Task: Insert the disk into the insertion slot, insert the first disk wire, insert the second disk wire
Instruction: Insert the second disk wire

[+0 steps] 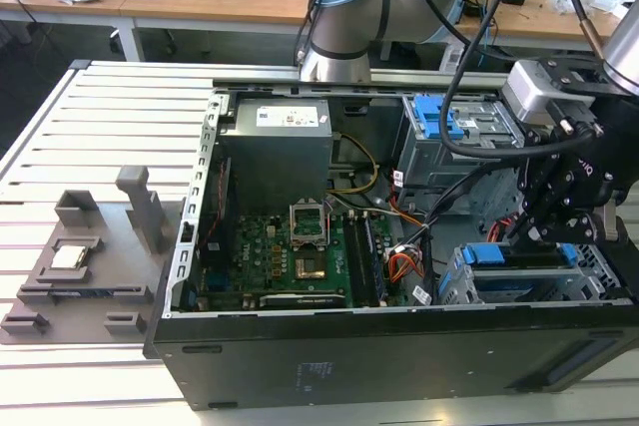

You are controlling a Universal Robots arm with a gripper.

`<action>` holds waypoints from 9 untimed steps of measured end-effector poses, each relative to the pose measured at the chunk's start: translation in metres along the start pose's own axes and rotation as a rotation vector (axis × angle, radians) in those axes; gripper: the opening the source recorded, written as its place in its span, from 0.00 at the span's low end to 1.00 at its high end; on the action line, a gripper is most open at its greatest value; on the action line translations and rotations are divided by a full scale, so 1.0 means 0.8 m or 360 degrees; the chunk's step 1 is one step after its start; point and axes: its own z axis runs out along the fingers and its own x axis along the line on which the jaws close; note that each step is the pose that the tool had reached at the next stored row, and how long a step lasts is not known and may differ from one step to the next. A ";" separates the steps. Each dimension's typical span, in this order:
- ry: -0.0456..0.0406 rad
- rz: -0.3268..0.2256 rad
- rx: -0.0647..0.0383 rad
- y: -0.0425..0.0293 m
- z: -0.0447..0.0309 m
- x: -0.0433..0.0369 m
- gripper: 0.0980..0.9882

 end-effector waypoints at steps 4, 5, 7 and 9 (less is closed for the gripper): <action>-0.0001 -0.0001 -0.0001 -0.0020 0.0011 0.000 0.06; -0.0001 -0.0002 -0.0001 -0.0030 0.0011 0.000 0.06; -0.0001 -0.0002 0.0000 -0.0034 0.0011 0.000 0.06; -0.0008 -0.0003 -0.0001 -0.0033 0.0013 0.001 0.06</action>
